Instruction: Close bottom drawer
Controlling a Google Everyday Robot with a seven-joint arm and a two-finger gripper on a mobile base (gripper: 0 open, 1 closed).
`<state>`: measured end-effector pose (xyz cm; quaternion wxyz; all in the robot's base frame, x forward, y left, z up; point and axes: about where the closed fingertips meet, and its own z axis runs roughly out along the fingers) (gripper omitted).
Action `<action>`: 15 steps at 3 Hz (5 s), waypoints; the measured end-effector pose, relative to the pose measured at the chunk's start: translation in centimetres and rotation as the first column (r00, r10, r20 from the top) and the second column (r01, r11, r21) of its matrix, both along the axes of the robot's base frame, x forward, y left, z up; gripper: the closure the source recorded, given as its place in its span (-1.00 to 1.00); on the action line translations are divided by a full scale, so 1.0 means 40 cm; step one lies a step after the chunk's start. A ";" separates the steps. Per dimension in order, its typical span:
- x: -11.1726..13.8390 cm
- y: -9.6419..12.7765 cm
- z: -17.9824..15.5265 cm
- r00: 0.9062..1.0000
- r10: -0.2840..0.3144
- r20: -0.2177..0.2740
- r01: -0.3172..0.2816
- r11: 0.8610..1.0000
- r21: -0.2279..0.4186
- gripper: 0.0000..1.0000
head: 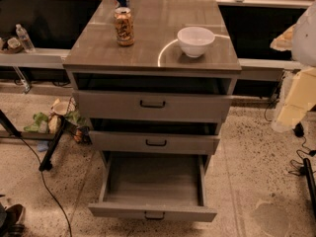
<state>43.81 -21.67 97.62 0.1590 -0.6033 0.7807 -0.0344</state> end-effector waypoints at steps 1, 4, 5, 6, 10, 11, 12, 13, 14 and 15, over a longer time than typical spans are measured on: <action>0.000 0.000 0.000 1.000 0.000 0.000 0.000 1.000 0.000 -1.00; -0.033 0.167 -0.460 0.992 0.080 -0.096 -0.066 0.987 0.144 -1.00; -0.037 0.168 -0.474 0.992 0.080 -0.100 -0.065 0.988 0.143 -1.00; -0.029 0.188 -0.532 0.994 0.079 -0.080 -0.063 0.980 0.189 -1.00; 0.146 0.283 -1.038 0.980 0.111 0.167 -0.164 0.922 0.349 -1.00; 0.146 0.283 -1.038 0.980 0.111 0.167 -0.164 0.922 0.349 -1.00; 0.152 0.263 -1.101 0.980 0.098 0.172 -0.153 0.927 0.341 -1.00; 0.166 0.197 -1.283 0.976 0.051 0.210 -0.117 0.941 0.318 -1.00; 0.195 0.169 -1.393 0.962 0.039 0.271 -0.124 0.945 0.302 -1.00; 0.195 0.168 -1.393 0.962 0.039 0.271 -0.124 0.945 0.302 -1.00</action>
Offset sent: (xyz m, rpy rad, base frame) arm -0.0078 0.0526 -0.1718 0.1990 0.0495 0.0702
